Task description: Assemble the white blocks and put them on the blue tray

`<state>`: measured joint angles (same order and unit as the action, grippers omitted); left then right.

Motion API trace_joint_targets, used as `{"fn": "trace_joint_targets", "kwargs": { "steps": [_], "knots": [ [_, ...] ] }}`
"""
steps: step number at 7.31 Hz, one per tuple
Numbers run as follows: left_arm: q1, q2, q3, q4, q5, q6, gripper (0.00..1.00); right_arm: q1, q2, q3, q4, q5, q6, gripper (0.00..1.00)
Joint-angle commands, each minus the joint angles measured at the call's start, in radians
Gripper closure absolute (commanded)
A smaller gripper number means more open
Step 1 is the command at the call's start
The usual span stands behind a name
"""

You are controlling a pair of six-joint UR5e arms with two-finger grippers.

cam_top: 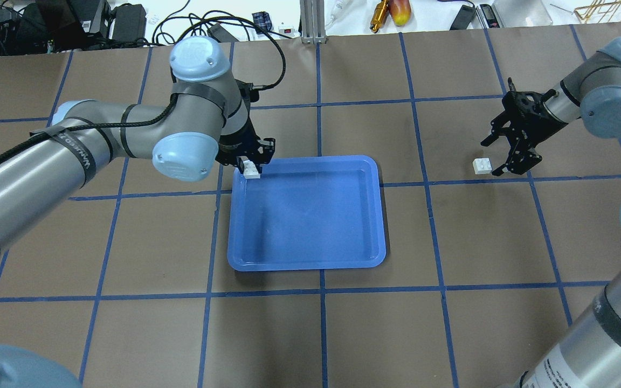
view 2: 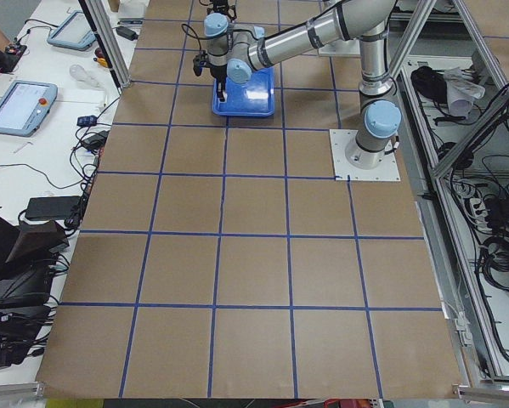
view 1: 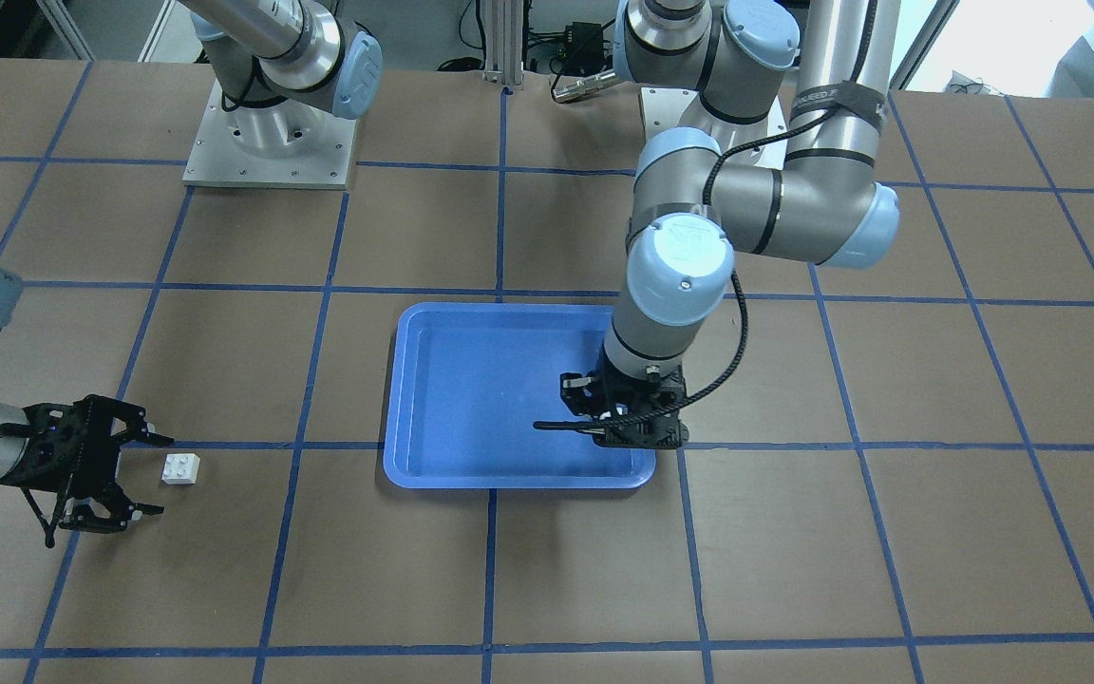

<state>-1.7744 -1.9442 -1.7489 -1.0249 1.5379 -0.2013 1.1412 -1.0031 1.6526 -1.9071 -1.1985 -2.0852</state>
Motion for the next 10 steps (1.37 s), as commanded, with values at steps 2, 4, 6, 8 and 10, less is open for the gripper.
{"fn": "trace_joint_targets", "kwargs": {
  "steps": [2, 4, 6, 8, 10],
  "knots": [
    [-0.155, -0.021, -0.090, 0.063, -0.012, -0.205, 0.88, 0.000, 0.000, 0.000, 0.000, -0.006, -0.010, 0.64],
    [-0.166, -0.051, -0.090, 0.082, -0.010, -0.224, 0.88, 0.003, -0.002, -0.002, 0.000, -0.007, -0.010, 0.94],
    [-0.166, -0.061, -0.080, 0.104, -0.007, -0.204, 0.88, 0.005, -0.006, -0.004, 0.000, -0.007, -0.010, 1.00],
    [-0.165, -0.065, -0.052, 0.109, -0.002, -0.199, 0.88, 0.014, -0.021, -0.004, 0.002, -0.007, -0.010, 1.00],
    [-0.158, -0.078, -0.066, 0.109, -0.001, -0.191, 0.88, 0.047, -0.069, -0.010, 0.006, -0.001, 0.017, 1.00]
  ]
}}
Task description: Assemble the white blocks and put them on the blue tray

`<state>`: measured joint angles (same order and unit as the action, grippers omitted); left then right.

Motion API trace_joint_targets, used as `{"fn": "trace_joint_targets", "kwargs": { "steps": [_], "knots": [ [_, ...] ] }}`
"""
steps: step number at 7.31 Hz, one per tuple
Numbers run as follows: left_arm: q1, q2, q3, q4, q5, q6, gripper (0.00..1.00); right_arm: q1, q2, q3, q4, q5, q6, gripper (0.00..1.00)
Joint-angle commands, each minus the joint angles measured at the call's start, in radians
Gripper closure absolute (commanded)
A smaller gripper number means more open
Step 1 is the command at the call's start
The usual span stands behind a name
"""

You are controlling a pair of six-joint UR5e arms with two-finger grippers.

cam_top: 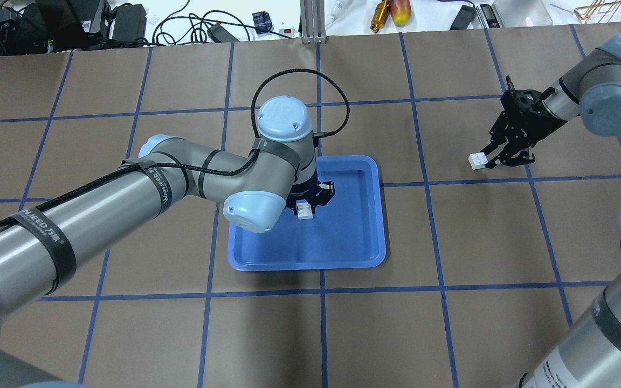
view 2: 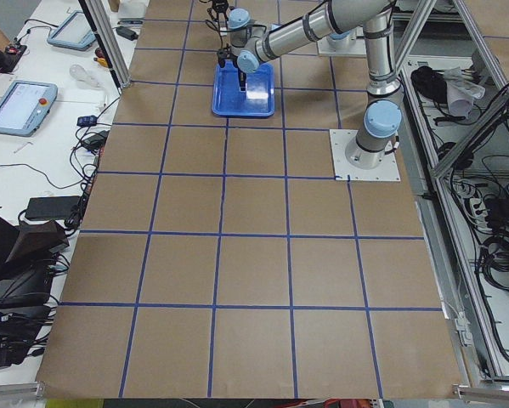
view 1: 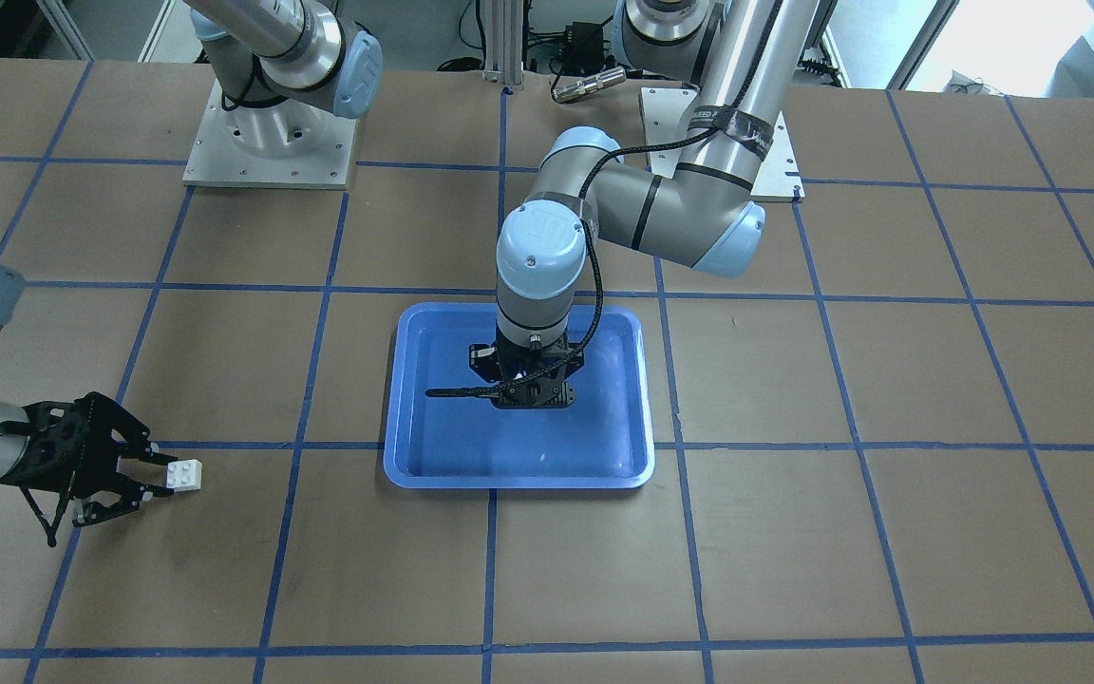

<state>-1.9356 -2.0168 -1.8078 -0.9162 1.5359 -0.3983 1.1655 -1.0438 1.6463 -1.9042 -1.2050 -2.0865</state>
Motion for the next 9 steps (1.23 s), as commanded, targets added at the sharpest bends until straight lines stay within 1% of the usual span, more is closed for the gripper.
{"fn": "trace_joint_targets", "kwargs": {
  "steps": [1, 2, 3, 4, 5, 6, 7, 8, 9],
  "knots": [
    [0.001, -0.007, -0.007, 0.000, 0.004, 0.006, 0.86, 0.040, -0.034, -0.005, 0.026, 0.040, 0.041, 1.00],
    [0.003, -0.010, -0.007, 0.000, 0.006, 0.003, 0.80, 0.057, -0.048, 0.003, 0.036, 0.091, 0.072, 1.00],
    [0.003, -0.014, -0.007, 0.002, 0.004, -0.005, 0.37, 0.100, -0.077, 0.004, 0.039, 0.093, 0.130, 1.00],
    [0.003, -0.014, -0.005, 0.000, 0.003, -0.007, 0.28, 0.150, -0.112, 0.004, 0.039, 0.099, 0.158, 1.00],
    [0.003, -0.014, -0.005, 0.000, 0.003, -0.007, 0.27, 0.187, -0.137, 0.007, 0.039, 0.126, 0.208, 1.00],
    [0.003, -0.013, 0.001, 0.000, 0.003, -0.002, 0.27, 0.224, -0.137, 0.007, 0.039, 0.127, 0.264, 1.00],
    [0.024, 0.013, 0.008, -0.001, 0.009, 0.009, 0.19, 0.281, -0.137, 0.007, 0.036, 0.127, 0.311, 1.00],
    [0.109, 0.036, 0.001, -0.013, -0.006, 0.077, 0.16, 0.322, -0.128, 0.009, 0.031, 0.128, 0.351, 1.00],
    [0.154, 0.053, -0.016, -0.019, -0.049, 0.102, 0.16, 0.345, -0.128, 0.023, 0.022, 0.128, 0.390, 1.00]
  ]
}}
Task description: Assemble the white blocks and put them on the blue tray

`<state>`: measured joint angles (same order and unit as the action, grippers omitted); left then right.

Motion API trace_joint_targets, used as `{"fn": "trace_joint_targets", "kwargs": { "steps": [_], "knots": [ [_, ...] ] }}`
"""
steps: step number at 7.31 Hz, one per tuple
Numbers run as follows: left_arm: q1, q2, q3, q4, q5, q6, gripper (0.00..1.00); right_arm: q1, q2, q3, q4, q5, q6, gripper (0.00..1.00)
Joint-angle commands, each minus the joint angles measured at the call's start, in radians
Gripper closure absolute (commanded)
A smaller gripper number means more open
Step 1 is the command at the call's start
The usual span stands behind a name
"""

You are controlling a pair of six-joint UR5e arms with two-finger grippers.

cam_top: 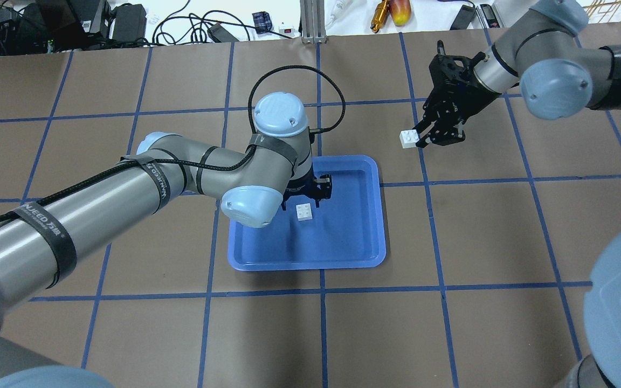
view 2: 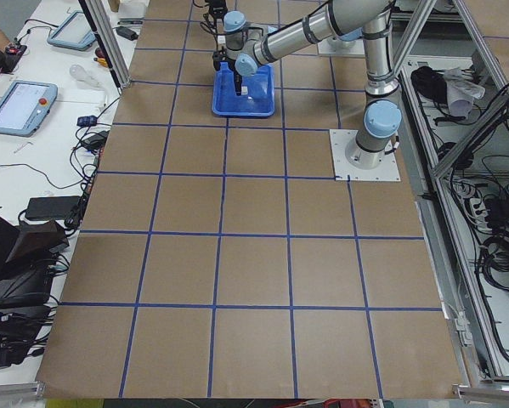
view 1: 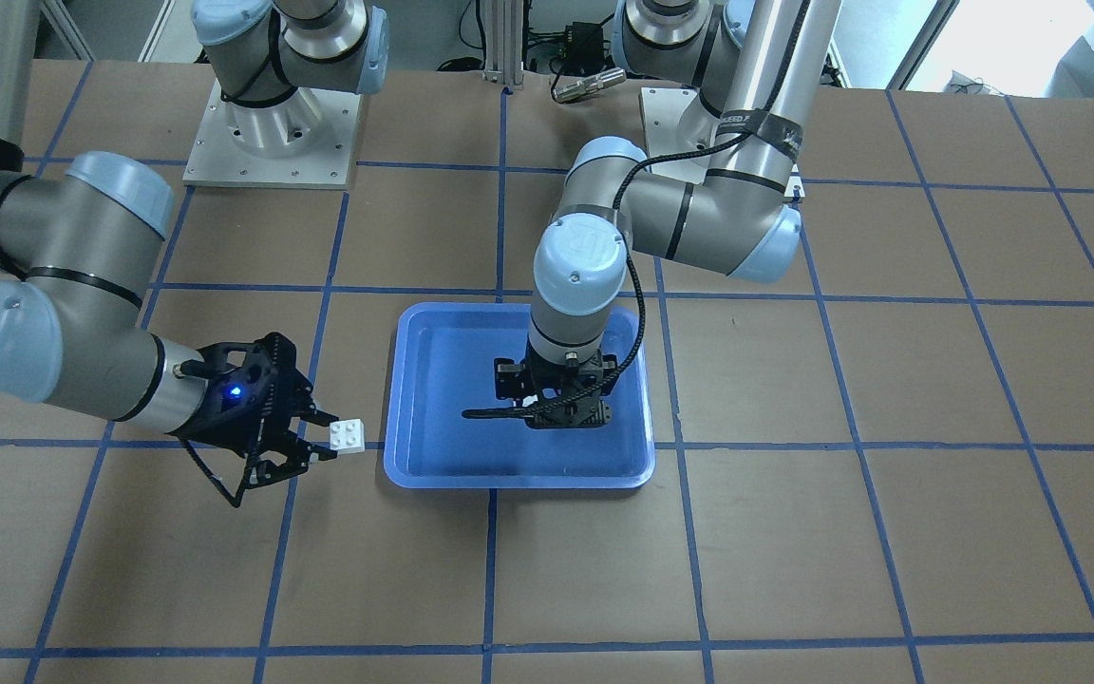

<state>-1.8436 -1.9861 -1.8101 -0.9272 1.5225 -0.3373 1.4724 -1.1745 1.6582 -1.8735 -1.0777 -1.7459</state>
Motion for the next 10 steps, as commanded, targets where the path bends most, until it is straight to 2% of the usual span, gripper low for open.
{"fn": "trace_joint_targets", "kwargs": {
  "steps": [1, 2, 3, 4, 6, 7, 8, 10],
  "knots": [
    [0.072, 0.038, -0.031, -0.010, -0.088, 0.041, 0.16, 0.058, -0.005, 0.040, -0.051, 0.001, 0.105, 1.00],
    [0.079, 0.038, -0.055, -0.009, -0.094, 0.046, 0.28, 0.095, -0.005, 0.075, -0.108, -0.001, 0.161, 1.00],
    [0.081, 0.038, -0.061, -0.002, -0.097, 0.046, 0.51, 0.136, 0.002, 0.116, -0.203, -0.008, 0.228, 1.00],
    [0.084, 0.035, -0.061, -0.002, -0.096, 0.052, 0.63, 0.167, -0.004, 0.173, -0.284, -0.013, 0.274, 1.00],
    [0.083, 0.021, -0.061, 0.008, -0.096, 0.060, 0.76, 0.189, 0.001, 0.282, -0.442, -0.011, 0.298, 1.00],
    [0.080, 0.012, -0.063, 0.005, -0.096, 0.048, 0.84, 0.204, 0.001, 0.303, -0.501, -0.013, 0.343, 1.00],
    [0.078, 0.010, -0.063, 0.007, -0.097, 0.047, 0.88, 0.224, 0.004, 0.304, -0.503, -0.013, 0.362, 1.00],
    [0.076, 0.006, -0.064, 0.008, -0.099, 0.043, 0.88, 0.243, 0.004, 0.313, -0.506, -0.010, 0.361, 1.00]
  ]
}}
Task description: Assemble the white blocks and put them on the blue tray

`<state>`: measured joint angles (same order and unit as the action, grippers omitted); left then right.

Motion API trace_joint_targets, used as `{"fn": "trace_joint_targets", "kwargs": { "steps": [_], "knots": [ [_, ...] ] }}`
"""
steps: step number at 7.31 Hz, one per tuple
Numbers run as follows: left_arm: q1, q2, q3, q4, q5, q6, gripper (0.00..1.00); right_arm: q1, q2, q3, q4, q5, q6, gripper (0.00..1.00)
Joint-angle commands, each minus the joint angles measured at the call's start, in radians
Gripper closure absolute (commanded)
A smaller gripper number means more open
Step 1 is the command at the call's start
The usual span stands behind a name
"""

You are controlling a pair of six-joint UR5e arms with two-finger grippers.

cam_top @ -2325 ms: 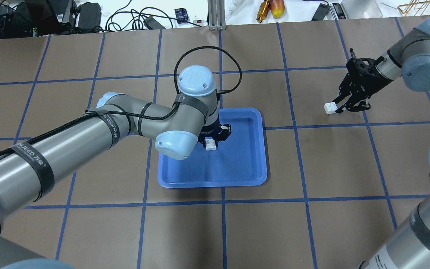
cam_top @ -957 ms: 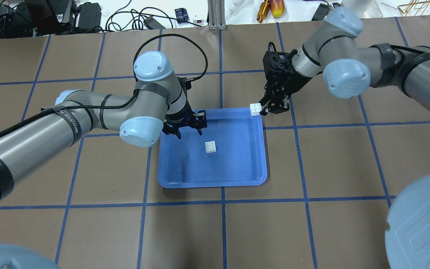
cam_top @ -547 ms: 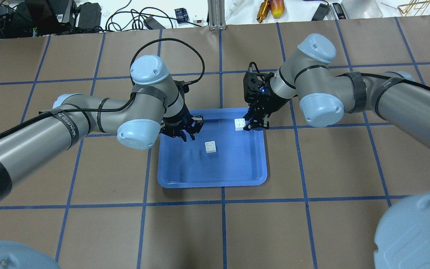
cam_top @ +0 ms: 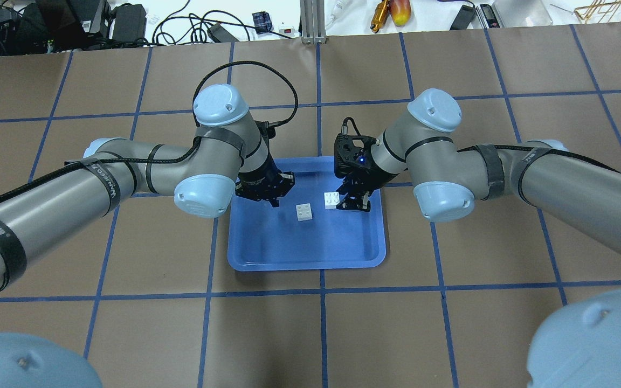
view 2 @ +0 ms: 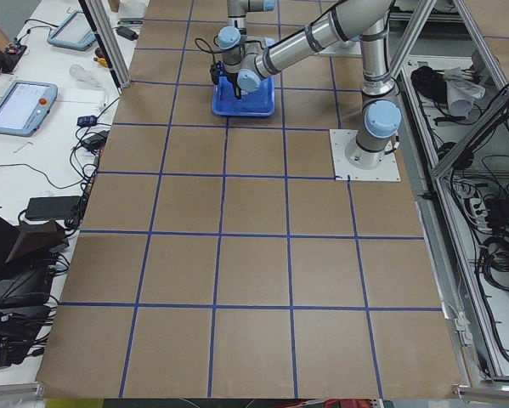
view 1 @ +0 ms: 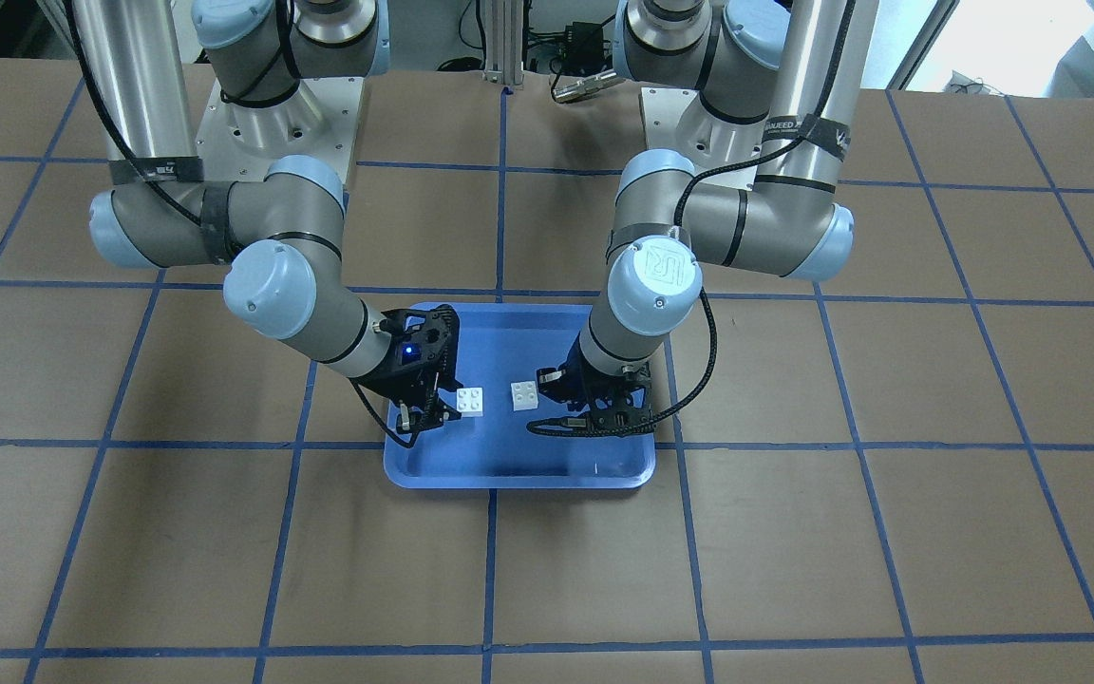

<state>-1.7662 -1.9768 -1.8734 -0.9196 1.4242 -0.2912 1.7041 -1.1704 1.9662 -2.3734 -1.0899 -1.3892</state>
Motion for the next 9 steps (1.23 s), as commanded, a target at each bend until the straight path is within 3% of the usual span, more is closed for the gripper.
{"fn": "trace_joint_targets", "kwargs": {
  "steps": [1, 4, 9],
  "knots": [
    [-0.004, -0.004, -0.003, 0.001, -0.008, -0.005, 0.88, 0.012, 0.003, 0.006, -0.013, 0.008, 0.004, 1.00],
    [-0.029, -0.002, -0.004, -0.001, -0.024, -0.034, 0.88, 0.042, 0.066, 0.010, -0.085, 0.002, 0.010, 1.00],
    [-0.035, -0.004, -0.006, -0.001, -0.025, -0.034, 0.88, 0.049, 0.060, 0.011, -0.089, 0.007, 0.036, 1.00]
  ]
}}
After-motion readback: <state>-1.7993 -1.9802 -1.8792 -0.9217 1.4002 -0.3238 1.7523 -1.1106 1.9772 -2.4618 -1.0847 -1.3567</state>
